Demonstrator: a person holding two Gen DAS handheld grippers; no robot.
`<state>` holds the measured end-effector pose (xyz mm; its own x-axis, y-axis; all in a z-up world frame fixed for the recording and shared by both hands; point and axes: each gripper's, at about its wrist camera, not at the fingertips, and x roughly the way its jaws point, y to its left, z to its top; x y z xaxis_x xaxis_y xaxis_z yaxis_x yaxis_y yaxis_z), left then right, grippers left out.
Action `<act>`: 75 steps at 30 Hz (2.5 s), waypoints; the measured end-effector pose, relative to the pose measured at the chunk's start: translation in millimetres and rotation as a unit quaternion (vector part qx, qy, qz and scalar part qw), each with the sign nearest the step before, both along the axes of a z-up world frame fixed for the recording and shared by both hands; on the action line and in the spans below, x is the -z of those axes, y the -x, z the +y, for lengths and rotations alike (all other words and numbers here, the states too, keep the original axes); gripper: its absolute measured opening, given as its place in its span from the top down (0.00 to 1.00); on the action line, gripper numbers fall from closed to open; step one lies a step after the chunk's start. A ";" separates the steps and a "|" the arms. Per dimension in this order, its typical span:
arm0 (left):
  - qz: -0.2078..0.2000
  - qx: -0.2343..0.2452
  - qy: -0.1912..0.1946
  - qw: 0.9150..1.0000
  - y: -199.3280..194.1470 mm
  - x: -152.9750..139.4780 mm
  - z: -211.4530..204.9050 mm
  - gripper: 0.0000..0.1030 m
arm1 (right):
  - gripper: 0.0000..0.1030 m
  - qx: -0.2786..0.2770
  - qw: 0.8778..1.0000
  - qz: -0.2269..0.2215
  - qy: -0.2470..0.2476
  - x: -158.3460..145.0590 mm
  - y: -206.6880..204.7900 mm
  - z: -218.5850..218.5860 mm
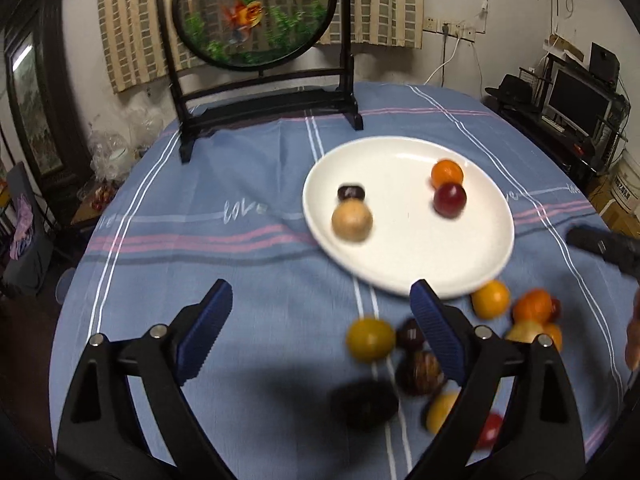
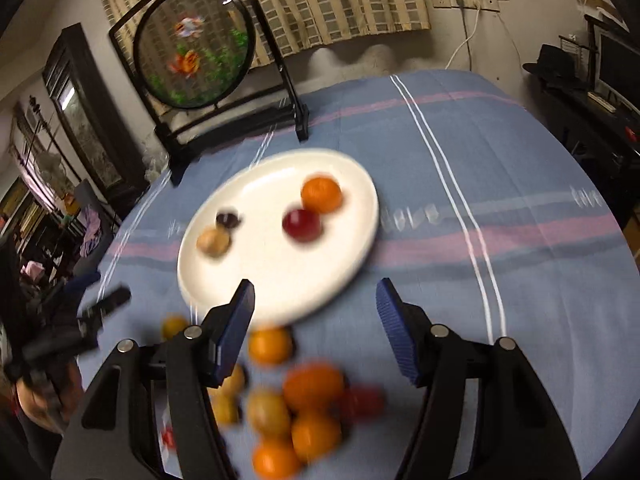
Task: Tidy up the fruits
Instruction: 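Withdraw both open tools from the plate back toward the fruit, then grasp a dark purple fruit with the left tool while the right tool grasps an orange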
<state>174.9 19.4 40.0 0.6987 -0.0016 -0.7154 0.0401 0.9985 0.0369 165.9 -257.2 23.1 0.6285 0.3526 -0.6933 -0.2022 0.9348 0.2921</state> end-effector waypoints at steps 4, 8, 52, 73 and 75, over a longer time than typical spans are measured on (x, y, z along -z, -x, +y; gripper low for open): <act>0.005 -0.008 0.004 1.000 30.7 10.4 3.7 0.11 | 0.38 -0.001 1.000 0.004 0.016 18.1 49.6 -3.8; 0.011 -0.011 0.002 1.000 57.5 21.3 4.9 0.11 | 0.38 -0.001 0.999 -0.002 0.034 29.3 82.5 -6.7; 0.093 0.023 0.028 0.995 37.3 80.5 -15.6 0.52 | 0.38 -0.007 0.999 0.026 0.034 63.1 100.5 -3.7; 0.074 0.034 0.064 0.995 49.7 77.5 -8.4 0.52 | 0.63 -0.034 0.992 0.038 0.116 67.2 66.7 66.0; 0.074 0.033 0.063 0.995 49.9 77.2 -8.4 0.53 | 0.63 -0.037 0.992 0.036 0.111 66.2 69.9 62.5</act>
<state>125.0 11.0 -37.2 0.5813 -0.1408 -0.8014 0.1021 0.9897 -0.0999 96.0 -194.7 -43.1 0.5518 0.2299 -0.8017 -0.2589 0.9610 0.0974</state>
